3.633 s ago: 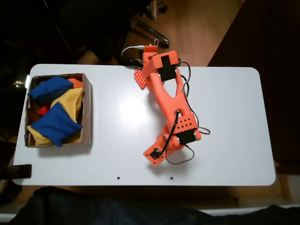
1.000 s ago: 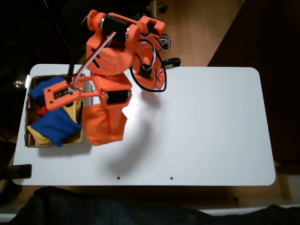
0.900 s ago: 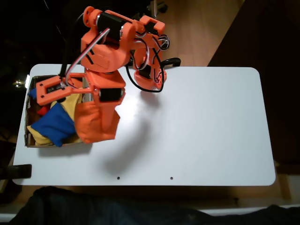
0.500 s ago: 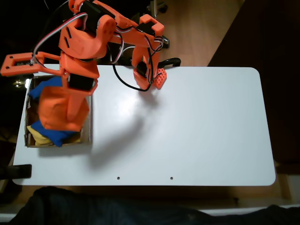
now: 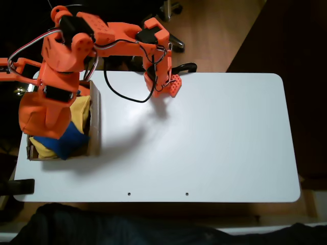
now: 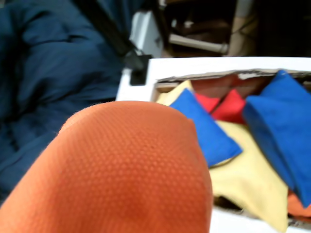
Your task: Grasp a bag and put it in the box.
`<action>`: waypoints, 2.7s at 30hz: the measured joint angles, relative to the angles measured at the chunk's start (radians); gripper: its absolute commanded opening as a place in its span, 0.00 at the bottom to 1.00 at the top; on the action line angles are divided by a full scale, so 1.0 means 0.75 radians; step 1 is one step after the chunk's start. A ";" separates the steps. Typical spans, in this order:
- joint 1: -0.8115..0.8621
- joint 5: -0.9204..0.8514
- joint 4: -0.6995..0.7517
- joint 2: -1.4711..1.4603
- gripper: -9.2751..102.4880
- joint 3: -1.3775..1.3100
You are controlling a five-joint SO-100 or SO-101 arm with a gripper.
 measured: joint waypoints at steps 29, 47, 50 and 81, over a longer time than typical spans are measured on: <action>0.151 -0.121 -0.072 -0.264 0.25 0.000; 0.174 -0.135 -0.098 -0.299 0.46 -0.022; 0.176 -0.135 -0.106 -0.299 0.53 -0.039; 0.000 0.096 0.043 -0.108 0.64 -0.039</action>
